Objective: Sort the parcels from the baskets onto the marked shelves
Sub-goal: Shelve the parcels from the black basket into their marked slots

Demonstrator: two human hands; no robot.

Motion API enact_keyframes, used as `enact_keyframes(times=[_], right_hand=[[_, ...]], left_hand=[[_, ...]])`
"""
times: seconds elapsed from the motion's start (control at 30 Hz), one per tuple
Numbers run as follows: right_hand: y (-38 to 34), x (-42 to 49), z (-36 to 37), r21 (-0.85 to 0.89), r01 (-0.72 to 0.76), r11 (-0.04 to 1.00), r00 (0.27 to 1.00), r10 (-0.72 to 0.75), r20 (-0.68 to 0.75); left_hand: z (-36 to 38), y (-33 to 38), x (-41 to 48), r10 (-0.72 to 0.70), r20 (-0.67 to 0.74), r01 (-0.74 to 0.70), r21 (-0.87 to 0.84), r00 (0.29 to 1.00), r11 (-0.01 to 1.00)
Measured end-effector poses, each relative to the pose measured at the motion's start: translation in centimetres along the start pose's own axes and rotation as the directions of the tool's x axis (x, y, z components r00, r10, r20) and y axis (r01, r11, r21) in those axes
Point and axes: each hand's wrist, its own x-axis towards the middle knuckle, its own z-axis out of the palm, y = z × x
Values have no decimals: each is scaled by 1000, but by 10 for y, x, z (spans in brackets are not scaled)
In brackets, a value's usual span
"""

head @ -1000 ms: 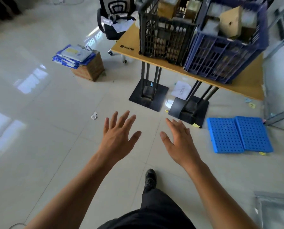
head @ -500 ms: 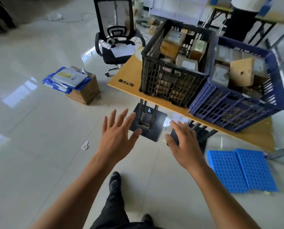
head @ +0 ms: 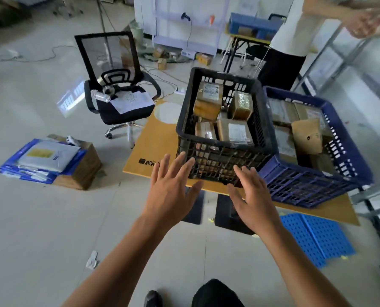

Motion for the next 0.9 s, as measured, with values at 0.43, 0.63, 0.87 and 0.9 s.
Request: enact_keyframes(times=[0.43,0.63,0.87,0.9], right_hand=[[47,170,-34,-11,27,1000,996,-28,-80],[79,267,-28,27,57,998,998,-58,38],[95,373,-12,4,60,998,986,-60,156],[94,384,-10,26,51,998,989,-54,139]], left_hand=[[25,15,208,26,16,-24,-106,1000,994],[50,7,317,-57,58,61,-72,997,996],[91,-13,416,-141,91,148,-80,986,986],[95,-17,427,-155,86,163,-88,984,983]])
